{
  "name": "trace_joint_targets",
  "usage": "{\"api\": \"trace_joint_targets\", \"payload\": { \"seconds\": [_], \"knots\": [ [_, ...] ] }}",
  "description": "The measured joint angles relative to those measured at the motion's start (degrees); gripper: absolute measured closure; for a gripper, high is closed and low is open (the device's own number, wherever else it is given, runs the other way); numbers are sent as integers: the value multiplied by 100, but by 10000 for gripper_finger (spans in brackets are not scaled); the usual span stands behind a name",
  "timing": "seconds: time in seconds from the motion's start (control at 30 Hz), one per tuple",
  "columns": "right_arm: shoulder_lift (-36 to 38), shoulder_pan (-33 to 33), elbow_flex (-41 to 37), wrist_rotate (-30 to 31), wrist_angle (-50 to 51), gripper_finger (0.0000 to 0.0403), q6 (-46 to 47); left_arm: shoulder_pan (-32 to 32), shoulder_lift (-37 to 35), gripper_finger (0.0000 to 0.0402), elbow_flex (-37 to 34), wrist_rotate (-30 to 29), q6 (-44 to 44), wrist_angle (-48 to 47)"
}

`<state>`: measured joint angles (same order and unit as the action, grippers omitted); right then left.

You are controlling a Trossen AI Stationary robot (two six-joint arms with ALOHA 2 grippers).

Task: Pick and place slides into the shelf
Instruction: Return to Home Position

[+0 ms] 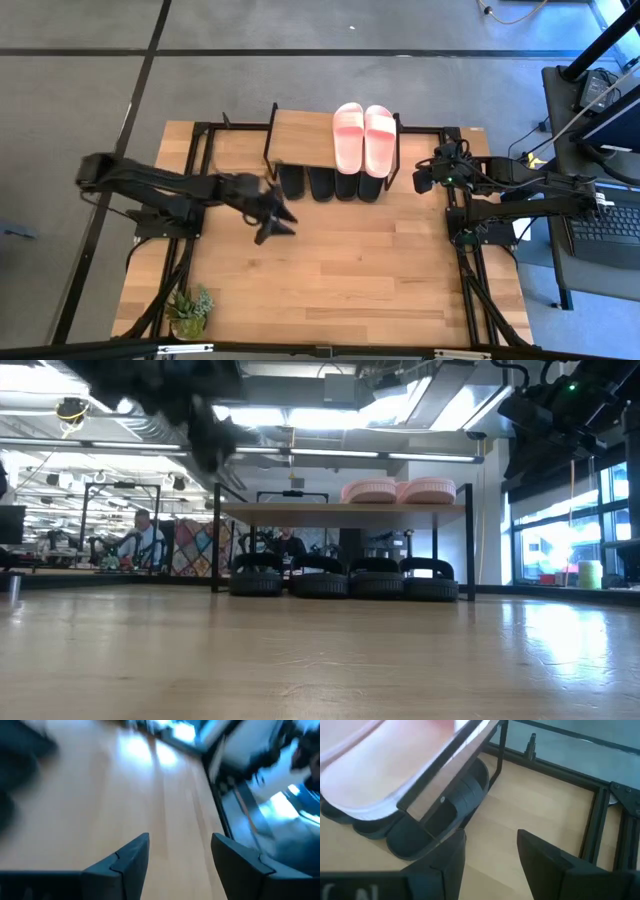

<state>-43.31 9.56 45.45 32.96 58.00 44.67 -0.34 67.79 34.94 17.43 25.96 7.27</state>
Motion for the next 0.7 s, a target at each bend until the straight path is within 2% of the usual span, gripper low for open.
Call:
{"api": "trace_joint_targets", "payload": {
  "seconds": [0.13, 0.3, 0.47, 0.6, 0.7],
  "knots": [
    [0, 2, 0, 26, -315, 224, -36, 161, -1018, 198, 0, -941, -771, -46],
    [139, -59, 0, 251, -1145, 224, -889, 402, -2091, 198, 0, -2254, -1347, -743],
    [815, -227, 0, 636, -1182, 224, -985, 511, -3143, 198, 0, -2899, -1299, -1983],
    [1316, -326, -4, 915, -1212, 224, -1328, 512, -3654, 198, 0, -3448, -1378, -2275],
    [1697, -401, -216, 898, -1720, 224, -1775, 511, -3931, 198, 0, -3642, -1579, -2446]
  ]
}}
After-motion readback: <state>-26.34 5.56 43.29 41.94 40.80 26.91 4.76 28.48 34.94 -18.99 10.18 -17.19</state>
